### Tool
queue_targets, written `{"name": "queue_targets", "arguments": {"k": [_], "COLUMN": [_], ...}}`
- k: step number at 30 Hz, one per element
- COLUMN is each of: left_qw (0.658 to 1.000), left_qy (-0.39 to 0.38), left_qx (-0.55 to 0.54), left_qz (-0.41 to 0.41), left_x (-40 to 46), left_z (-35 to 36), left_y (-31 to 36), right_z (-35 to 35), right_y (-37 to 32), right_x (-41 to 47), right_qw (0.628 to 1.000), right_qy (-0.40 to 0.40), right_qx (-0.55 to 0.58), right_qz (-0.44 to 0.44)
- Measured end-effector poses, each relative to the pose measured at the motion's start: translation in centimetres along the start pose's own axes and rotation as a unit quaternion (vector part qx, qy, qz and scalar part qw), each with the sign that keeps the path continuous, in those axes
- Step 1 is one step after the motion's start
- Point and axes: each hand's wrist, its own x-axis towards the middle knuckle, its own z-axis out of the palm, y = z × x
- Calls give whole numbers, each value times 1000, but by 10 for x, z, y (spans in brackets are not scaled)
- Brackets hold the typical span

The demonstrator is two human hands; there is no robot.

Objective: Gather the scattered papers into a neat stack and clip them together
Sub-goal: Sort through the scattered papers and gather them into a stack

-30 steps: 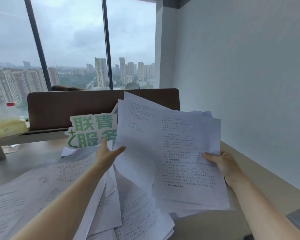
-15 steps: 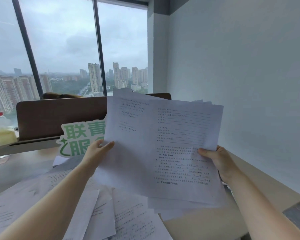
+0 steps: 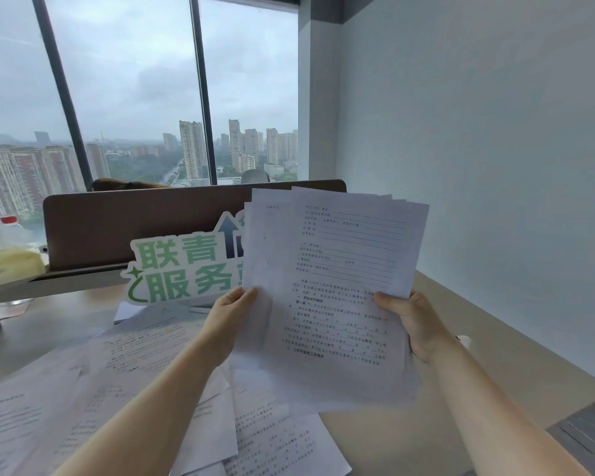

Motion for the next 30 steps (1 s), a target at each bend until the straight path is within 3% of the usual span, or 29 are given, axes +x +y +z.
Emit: {"name": "queue_targets", "arguments": {"k": [6, 13, 17, 20, 24, 27, 30], "left_qw": [998, 995, 996, 994, 992, 990, 989], "left_qy": [-30, 28, 26, 33, 28, 32, -11], "left_qx": [-22, -12, 70, 100, 120, 132, 147], "left_qz": [44, 98, 43, 19, 21, 27, 1], "left_x": [-12, -24, -31, -35, -34, -34, -39], "left_z": [27, 43, 40, 38, 39, 43, 51], "left_y": [4, 1, -33, -51, -50, -44, -44], "right_z": [20, 36, 37, 36, 36, 34, 16], "right_y": [-1, 5, 46, 67, 58, 38, 33], "right_x": [-4, -13, -22, -28, -25, -22, -16], "right_qw": [999, 993, 986, 975, 959, 939, 917], "right_qy": [-22, -16, 13, 44, 113, 112, 119], "right_qx": [-22, -70, -153, -202, -247, -307, -372], "right_qz": [-35, -96, -59, -86, -83, -109, -79]}}
